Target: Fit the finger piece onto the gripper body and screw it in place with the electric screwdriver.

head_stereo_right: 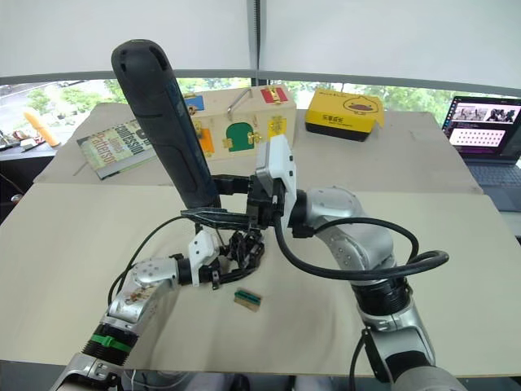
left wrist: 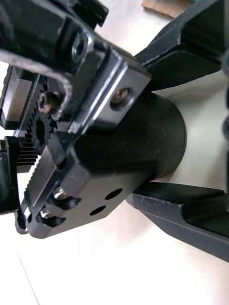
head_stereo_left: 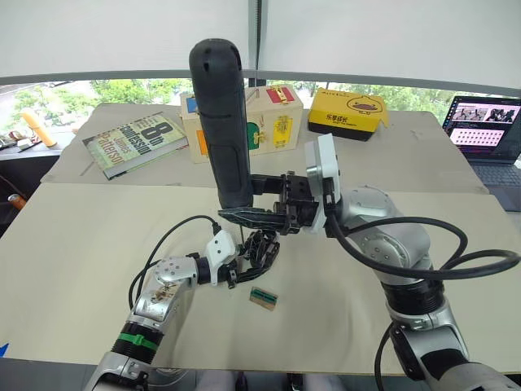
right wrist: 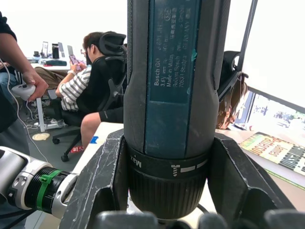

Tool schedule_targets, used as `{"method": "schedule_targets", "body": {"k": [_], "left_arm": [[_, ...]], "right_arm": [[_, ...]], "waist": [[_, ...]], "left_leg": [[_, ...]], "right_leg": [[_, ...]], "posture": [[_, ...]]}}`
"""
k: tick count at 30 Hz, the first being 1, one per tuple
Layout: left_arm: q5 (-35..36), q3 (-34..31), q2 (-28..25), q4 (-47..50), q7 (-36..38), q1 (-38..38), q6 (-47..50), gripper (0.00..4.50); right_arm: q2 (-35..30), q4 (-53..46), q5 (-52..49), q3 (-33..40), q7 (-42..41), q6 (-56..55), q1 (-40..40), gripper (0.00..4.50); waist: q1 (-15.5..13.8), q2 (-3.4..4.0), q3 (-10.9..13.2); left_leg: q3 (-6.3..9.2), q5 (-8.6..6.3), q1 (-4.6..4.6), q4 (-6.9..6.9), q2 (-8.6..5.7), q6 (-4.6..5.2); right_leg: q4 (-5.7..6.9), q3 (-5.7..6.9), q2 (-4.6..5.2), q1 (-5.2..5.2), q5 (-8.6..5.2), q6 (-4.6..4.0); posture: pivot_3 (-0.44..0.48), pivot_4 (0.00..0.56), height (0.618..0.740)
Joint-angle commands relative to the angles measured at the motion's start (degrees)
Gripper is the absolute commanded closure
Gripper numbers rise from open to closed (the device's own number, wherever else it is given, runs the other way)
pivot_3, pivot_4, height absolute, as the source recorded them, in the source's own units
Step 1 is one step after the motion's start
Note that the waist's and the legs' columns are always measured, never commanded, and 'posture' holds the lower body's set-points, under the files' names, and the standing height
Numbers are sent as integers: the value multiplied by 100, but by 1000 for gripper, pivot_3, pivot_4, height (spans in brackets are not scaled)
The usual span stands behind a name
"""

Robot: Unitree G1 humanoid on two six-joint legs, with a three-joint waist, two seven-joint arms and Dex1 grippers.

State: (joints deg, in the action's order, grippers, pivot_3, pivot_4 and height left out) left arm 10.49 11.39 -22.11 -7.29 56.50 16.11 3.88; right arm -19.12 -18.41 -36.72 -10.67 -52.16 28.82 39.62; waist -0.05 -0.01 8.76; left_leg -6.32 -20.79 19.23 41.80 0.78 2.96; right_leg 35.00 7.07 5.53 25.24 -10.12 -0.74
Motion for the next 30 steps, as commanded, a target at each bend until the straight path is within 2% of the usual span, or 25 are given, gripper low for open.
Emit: {"method": "schedule_targets", "body": {"k": [1,30], "left_arm": [[-118,138,-74,-152,-9,-136,199,2225],[-130,169,-85,-171,0,-162,191,2225]], "right_arm": [[44,-144,-21,78,40,-20,151,2603],[58,-21,347,-71,-188,-153,-180,2603]], "waist": [[2,0,0],[17,0,0]], "left_leg": [[0,0,0,0,0,0],[0,0,0,0,0,-1]], "right_leg": [[0,0,0,0,0,0],[-1,0,1,0,0,0]], "posture": [[0,150,740],[0,150,740]]}}
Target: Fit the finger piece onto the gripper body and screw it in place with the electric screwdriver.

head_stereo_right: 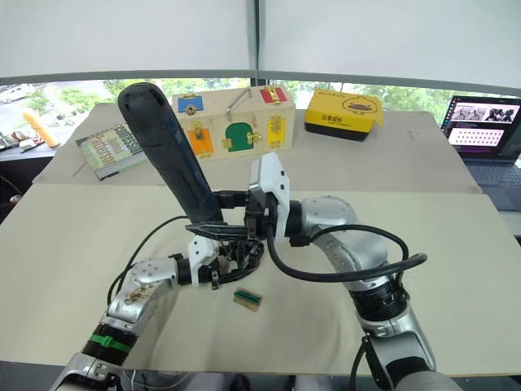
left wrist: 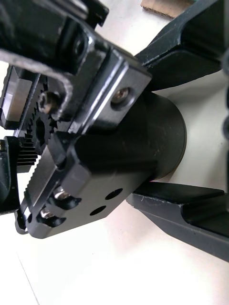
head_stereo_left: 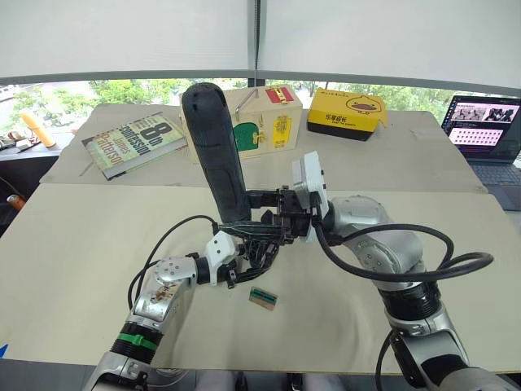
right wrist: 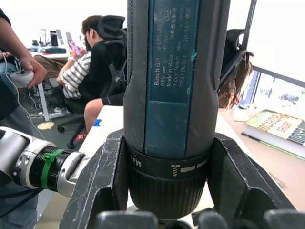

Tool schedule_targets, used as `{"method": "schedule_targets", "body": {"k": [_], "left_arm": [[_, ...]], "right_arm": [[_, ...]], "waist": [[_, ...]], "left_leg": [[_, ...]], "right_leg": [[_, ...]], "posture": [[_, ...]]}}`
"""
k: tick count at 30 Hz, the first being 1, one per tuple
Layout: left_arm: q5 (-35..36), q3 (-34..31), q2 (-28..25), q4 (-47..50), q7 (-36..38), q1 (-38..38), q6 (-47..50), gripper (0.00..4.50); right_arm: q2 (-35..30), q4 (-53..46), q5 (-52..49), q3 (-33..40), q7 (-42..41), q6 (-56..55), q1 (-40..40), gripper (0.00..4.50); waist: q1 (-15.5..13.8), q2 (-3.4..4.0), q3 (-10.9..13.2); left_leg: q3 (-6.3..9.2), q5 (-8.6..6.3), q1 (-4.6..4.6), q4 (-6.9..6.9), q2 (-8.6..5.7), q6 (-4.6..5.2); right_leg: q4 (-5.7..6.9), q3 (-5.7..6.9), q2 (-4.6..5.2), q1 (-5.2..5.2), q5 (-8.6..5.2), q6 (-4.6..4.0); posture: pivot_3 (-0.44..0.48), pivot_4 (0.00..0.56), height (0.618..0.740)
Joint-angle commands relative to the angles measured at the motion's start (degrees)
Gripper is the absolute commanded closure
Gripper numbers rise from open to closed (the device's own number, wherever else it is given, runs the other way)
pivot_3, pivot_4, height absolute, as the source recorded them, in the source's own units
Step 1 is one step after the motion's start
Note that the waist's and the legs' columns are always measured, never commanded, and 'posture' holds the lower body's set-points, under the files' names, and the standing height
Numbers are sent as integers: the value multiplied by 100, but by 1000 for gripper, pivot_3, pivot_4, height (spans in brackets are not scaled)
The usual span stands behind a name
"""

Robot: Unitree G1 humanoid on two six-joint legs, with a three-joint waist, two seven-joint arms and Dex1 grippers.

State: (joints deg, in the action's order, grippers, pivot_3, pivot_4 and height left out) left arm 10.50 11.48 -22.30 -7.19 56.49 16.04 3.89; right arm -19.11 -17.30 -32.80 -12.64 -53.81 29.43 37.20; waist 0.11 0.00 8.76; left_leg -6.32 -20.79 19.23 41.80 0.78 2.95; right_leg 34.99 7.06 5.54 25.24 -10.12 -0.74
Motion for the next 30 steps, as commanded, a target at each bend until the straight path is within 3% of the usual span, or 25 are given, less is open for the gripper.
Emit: {"method": "schedule_targets", "body": {"k": [1,30], "left_arm": [[-130,159,-66,-181,-1,-157,192,2225],[-145,191,-63,-218,20,-180,148,2225]], "right_arm": [[68,-127,-39,130,-24,-226,60,2603],[113,-97,-93,189,-48,-195,304,2603]], "waist": [[1,0,0],[11,0,0]], "left_leg": [[0,0,0,0,0,0],[1,0,0,0,0,0]], "right_leg": [[0,0,0,0,0,0],[-1,0,1,0,0,0]], "posture": [[0,150,740],[0,150,740]]}}
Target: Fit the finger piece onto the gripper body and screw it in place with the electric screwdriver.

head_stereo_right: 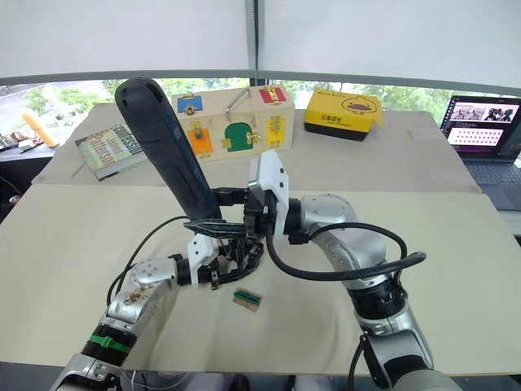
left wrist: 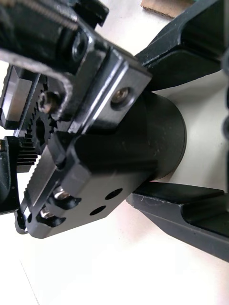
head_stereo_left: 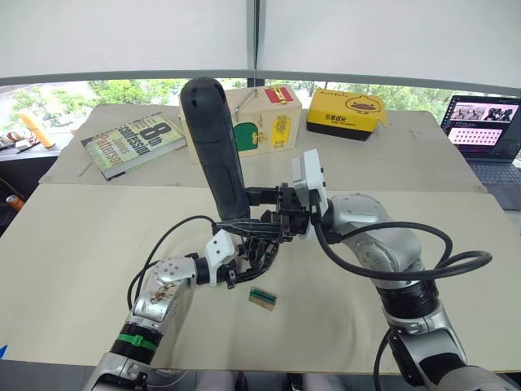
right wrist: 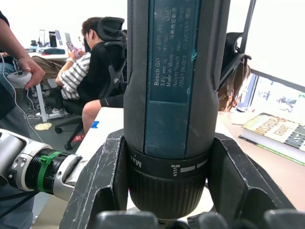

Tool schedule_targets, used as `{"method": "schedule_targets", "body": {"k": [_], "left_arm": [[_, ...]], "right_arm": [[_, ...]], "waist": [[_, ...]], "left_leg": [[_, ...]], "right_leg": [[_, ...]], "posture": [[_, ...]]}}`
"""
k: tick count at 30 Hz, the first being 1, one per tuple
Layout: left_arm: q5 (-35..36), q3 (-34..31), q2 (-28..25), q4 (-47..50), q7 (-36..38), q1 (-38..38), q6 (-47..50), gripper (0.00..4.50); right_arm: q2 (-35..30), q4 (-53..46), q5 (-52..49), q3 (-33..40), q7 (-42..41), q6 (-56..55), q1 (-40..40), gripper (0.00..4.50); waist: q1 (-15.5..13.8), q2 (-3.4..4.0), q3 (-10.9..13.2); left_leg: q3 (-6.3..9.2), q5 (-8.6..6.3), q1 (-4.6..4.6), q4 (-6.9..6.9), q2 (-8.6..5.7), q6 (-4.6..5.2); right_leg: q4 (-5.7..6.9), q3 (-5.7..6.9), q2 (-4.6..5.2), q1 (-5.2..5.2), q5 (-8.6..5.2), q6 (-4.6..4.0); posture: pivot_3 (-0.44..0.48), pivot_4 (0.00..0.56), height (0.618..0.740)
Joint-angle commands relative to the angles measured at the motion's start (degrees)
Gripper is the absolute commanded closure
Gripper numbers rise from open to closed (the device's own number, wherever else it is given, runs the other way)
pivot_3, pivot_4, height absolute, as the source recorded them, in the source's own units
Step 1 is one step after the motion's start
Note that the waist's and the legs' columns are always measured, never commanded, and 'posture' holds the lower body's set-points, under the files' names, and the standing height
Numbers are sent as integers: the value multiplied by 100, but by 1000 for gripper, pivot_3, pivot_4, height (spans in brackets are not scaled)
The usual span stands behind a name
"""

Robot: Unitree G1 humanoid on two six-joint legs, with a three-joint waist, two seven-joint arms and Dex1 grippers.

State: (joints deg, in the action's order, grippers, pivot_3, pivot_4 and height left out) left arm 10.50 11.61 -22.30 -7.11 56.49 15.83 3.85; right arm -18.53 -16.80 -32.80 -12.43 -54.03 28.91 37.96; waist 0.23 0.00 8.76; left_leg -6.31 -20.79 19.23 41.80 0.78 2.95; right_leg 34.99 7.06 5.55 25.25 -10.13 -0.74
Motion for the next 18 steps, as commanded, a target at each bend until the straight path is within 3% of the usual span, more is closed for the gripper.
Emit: {"method": "schedule_targets", "body": {"k": [1,18], "left_arm": [[-145,178,-63,-226,19,-161,154,2225],[-139,175,-53,-218,2,-177,163,2225]], "right_arm": [[52,-141,-94,172,-34,-142,238,2603],[5,-101,-72,166,-74,-116,285,2603]], "waist": [[0,0,0],[0,0,0]], "left_leg": [[0,0,0,0,0,0],[1,0,0,0,0,0]], "right_leg": [[0,0,0,0,0,0],[0,0,2,0,0,0]], "posture": [[0,150,740],[0,150,740]]}}
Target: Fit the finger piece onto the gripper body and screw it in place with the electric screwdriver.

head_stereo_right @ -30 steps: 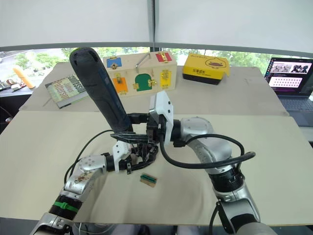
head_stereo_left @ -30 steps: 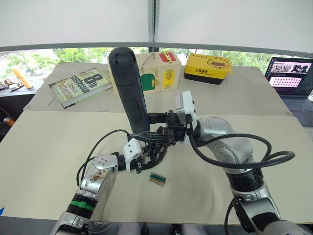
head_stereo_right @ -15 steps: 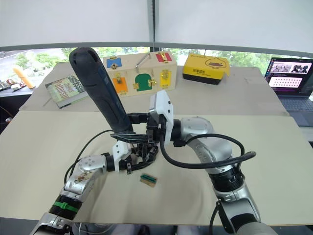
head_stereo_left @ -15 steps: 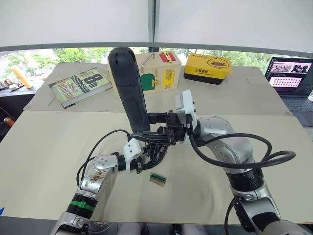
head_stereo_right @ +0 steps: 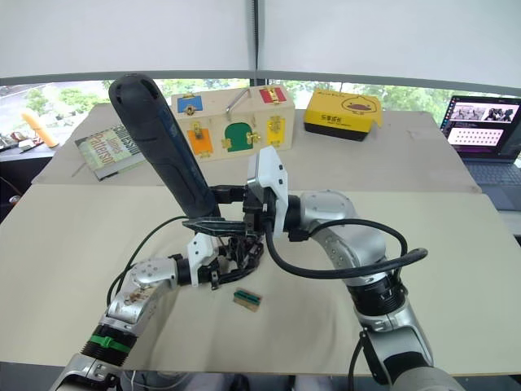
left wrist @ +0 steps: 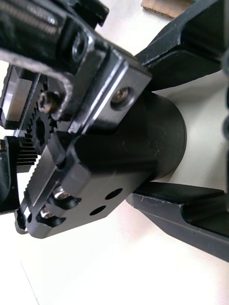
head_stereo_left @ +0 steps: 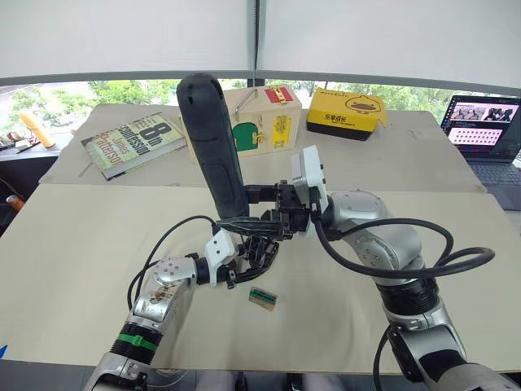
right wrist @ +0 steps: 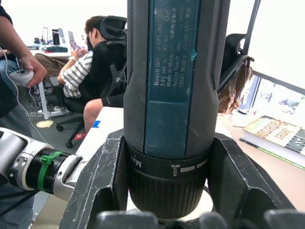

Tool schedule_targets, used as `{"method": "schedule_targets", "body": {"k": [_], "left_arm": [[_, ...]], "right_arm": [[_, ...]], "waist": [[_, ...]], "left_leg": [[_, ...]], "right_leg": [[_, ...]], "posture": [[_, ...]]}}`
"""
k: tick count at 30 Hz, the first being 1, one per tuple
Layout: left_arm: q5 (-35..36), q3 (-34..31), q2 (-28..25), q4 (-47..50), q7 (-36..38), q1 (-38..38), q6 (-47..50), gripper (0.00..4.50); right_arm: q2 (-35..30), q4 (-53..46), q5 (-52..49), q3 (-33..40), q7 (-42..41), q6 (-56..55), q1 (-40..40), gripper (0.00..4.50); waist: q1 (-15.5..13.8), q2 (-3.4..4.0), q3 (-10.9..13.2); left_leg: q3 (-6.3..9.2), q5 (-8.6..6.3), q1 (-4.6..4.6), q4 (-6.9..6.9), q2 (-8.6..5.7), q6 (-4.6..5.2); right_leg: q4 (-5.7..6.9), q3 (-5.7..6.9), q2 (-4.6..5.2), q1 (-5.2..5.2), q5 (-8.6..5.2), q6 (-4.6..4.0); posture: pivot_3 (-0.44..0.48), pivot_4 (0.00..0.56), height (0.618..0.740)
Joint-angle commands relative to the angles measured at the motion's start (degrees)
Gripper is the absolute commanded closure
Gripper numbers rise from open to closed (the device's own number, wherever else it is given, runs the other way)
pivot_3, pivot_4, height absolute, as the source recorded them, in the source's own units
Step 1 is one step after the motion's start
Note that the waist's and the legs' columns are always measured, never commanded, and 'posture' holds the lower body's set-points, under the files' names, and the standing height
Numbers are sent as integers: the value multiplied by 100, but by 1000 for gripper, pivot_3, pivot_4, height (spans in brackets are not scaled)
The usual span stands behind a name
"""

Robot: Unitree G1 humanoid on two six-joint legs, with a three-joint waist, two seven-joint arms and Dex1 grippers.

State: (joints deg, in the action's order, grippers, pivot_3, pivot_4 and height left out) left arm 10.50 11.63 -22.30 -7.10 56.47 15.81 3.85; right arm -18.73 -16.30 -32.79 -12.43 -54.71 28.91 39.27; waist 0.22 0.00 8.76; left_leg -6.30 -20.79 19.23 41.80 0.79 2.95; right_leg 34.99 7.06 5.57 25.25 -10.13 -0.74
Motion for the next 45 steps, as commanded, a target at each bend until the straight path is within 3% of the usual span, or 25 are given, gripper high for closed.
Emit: {"method": "schedule_targets", "body": {"k": [1,45], "left_arm": [[-139,173,-52,-219,3,-177,163,2225],[-113,183,-66,-133,-28,-223,217,2225]], "right_arm": [[27,-154,-73,162,-4,-112,151,2603],[76,-62,68,15,47,-18,84,2603]], "waist": [[0,0,0],[7,0,0]], "left_leg": [[0,0,0,0,0,0],[2,0,1,-1,1,0]], "right_leg": [[0,0,0,0,0,0],[-1,1,4,1,0,0]], "posture": [[0,150,740],[0,150,740]]}}
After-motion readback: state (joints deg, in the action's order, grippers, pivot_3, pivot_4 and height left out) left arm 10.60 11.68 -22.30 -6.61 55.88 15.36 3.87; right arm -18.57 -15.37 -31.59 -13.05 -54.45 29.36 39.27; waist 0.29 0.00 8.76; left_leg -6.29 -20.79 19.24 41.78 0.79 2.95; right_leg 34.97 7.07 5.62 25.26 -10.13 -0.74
